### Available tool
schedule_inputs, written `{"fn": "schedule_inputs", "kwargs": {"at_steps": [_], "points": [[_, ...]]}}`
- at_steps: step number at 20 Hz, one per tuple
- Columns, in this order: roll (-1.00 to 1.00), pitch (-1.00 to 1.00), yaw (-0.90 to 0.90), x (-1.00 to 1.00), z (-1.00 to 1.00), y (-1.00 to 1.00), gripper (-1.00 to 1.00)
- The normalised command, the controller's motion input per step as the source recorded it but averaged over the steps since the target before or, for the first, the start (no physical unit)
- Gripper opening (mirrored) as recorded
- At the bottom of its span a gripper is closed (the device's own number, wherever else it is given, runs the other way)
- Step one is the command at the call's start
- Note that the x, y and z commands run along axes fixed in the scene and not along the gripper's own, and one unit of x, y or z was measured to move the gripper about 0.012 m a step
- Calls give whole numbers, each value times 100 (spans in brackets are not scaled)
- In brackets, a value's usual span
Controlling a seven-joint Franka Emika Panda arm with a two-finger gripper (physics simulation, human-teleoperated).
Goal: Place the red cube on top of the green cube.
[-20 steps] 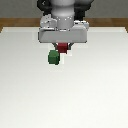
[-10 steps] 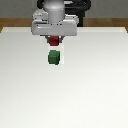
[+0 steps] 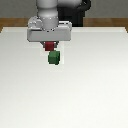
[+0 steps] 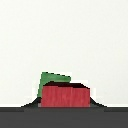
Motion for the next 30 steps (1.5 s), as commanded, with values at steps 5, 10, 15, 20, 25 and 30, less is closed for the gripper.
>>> {"fn": "schedule_inputs", "kwargs": {"at_steps": [5, 10, 15, 20, 25, 30], "points": [[0, 0, 0, 0, -40, 20, -100], [0, 0, 0, 0, 0, 20, -100], [0, 0, 0, 0, 0, 20, -100], [0, 0, 0, 0, 0, 20, -100], [0, 0, 0, 0, 0, 0, 100], [0, 0, 0, 0, 0, 0, 100]]}}
